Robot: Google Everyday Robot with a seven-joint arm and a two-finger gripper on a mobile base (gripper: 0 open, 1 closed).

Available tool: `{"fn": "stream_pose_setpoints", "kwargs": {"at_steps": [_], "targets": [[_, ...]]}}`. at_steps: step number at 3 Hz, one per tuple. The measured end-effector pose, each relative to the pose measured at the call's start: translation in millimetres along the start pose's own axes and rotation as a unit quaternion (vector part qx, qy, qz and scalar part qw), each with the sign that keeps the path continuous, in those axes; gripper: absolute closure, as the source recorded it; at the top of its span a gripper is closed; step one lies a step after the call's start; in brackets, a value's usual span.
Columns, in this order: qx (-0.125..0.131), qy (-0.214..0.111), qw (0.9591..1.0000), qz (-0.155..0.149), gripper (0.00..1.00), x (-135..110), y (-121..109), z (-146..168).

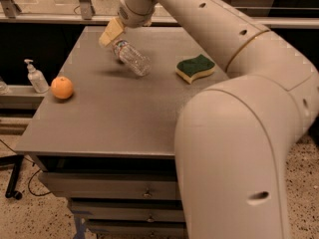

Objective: Place water bottle upright

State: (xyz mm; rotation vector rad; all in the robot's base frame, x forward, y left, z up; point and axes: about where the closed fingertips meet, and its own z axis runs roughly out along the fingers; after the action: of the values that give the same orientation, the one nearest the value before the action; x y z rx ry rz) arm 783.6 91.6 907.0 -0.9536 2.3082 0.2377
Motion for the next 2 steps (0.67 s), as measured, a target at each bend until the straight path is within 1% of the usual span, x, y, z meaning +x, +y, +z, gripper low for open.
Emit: {"fn": "stream_pose_setpoints", "kwargs": {"at_steps": [1,2], "targets": [[-0.014,0.025,0.9995,-0.014,0.00,-7.9,7.2,8.9],[-0.017,0.060,0.9978,-0.022,0.00,-2.4,10.0,23.8]]}}
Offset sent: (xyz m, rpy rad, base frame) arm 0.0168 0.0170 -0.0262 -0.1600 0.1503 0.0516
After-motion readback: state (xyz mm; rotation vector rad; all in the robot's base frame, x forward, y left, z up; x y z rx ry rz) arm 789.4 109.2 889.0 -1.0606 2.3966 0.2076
